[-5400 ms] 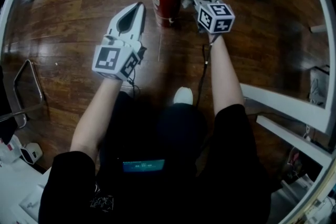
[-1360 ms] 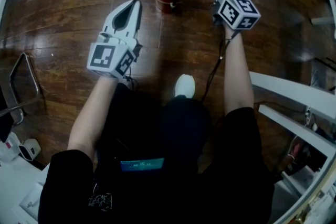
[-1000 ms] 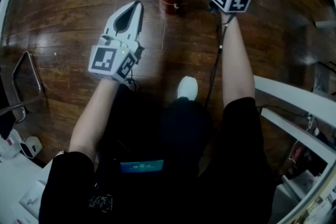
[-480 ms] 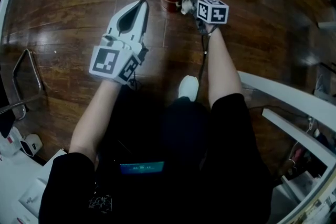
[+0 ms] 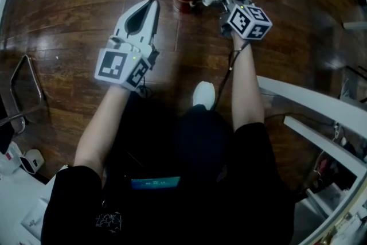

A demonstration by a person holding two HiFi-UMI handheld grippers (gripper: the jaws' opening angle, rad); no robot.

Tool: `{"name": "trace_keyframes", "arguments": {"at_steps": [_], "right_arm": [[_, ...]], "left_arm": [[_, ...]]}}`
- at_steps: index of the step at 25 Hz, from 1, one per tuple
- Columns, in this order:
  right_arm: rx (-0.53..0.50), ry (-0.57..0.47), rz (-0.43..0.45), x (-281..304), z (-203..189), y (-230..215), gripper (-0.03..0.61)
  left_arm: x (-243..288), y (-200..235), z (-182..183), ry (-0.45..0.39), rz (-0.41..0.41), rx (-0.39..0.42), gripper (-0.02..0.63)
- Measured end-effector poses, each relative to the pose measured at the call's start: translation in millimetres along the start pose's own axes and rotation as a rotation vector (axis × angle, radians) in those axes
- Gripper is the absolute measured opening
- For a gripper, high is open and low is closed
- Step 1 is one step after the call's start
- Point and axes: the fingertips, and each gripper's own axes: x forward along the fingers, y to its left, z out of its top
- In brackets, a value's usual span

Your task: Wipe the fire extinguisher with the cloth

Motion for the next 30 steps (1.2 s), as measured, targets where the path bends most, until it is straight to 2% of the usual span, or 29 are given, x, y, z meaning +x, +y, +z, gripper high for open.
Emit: {"name": "trace_keyframes", "arguments": {"at_steps": [2,5,9,13,17,23,27,30], "right_arm": [[-0.014,-0.070,0.046,-10,35,29,0.110],[-0.072,-0.123,0.107,-13,66,67,0.110],[-0.169,-0.081,0.138,5,66,97,0.110],[-0.222,-0.005,0.135,26,40,103,0.110],[-0.323,0.099,0.162,46,4,119,0.109],[-0.348,0.267,0.196,68,-70,122,0.109],[-0.349,0.419,0.170,76,-132,101,0.109],[-0.349,0.473,0.142,75,-158,86,0.109]], "left_arm": [[1,-1,0,-0.002,-0.005,-0.006,0.003],[2,-2,1,-0.005,-0.008,-0.008,0.003],[0,-3,0,-0.005,-0.008,0.001,0.003],[-4,-1,-1,-0.002,-0.001,0.009,0.003],[-7,4,-2,0.009,0.015,0.011,0.003],[-7,5,-4,0.009,0.010,0.011,0.003],[-9,5,-6,0.012,0.014,0.009,0.003],[-11,7,-9,0.015,0.018,0.007,0.003]]}}
